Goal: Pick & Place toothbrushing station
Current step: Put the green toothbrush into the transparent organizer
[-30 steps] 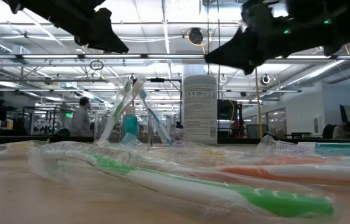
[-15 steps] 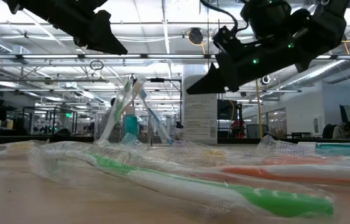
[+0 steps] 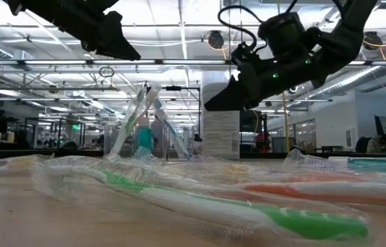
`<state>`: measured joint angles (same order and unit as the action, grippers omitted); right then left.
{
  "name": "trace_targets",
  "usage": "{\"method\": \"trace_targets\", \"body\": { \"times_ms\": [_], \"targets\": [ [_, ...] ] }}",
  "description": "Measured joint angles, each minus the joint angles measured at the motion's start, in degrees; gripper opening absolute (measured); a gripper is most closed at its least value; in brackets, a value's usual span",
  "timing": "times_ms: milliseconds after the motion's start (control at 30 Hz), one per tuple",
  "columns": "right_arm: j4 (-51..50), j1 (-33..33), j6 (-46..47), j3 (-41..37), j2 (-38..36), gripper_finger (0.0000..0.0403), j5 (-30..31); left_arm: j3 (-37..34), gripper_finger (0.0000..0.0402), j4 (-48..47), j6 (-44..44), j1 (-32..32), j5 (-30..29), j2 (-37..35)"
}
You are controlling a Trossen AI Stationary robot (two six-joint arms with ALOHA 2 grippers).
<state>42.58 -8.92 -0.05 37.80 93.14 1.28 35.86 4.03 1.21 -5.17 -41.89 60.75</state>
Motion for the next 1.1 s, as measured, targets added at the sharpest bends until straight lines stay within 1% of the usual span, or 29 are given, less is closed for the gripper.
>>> {"method": "trace_targets", "body": {
  "times_ms": [100,200,267,333,467,533,567,667,767,800,900,1000,1100],
  "targets": [
    [-0.43,-1.49,6.52,0.00,-0.03,0.0141,-0.16,0.00,0.0161,0.02,0.00,0.00,0.00,-0.01],
    [-6.14,-2.55,12.50,-0.06,-1.84,0.0144,-4.58,0.01,0.0161,0.01,0.00,0.00,0.00,-0.01],
    [-10.53,-2.95,17.64,-0.07,-4.10,0.0143,-9.94,0.00,0.0161,0.01,0.04,0.00,0.00,-0.02],
    [-16.73,-3.48,24.05,-0.01,-6.93,0.0142,-16.79,0.00,0.0161,0.02,0.93,0.00,0.02,0.00],
    [-29.02,-4.72,43.55,-0.02,-13.69,0.0144,-29.16,0.00,0.0161,0.02,3.61,0.00,0.03,-0.01],
    [-35.43,-5.30,52.88,-0.08,-17.23,0.0144,-33.57,0.00,0.0161,0.02,3.62,0.00,0.02,-0.02],
    [-38.00,-5.24,56.63,-0.07,-18.77,0.0143,-34.53,0.02,0.0161,0.02,3.58,0.00,0.04,-0.01],
    [-49.08,-3.94,64.85,-0.04,-23.62,0.0142,-34.57,0.02,0.0161,0.02,3.58,0.00,0.73,-0.02],
    [-62.36,-2.12,73.67,-0.04,-27.34,0.0143,-34.19,0.02,0.0161,0.05,3.85,0.00,2.35,-0.02],
    [-66.70,-1.39,76.01,-0.07,-28.31,0.0143,-33.31,0.01,0.0161,0.17,4.62,0.04,2.95,-0.02],
    [-77.81,0.99,82.44,-0.07,-30.49,0.0143,-28.01,0.01,0.0161,0.14,7.17,0.04,3.41,-0.02],
    [-85.89,2.98,89.34,-0.09,-31.40,0.0142,-25.07,0.01,0.0161,0.13,8.95,0.04,3.39,-0.01],
    [-91.03,3.47,93.79,-0.17,-31.47,0.0142,-25.07,0.02,0.0161,0.11,8.99,0.04,3.26,0.00]
  ]
}}
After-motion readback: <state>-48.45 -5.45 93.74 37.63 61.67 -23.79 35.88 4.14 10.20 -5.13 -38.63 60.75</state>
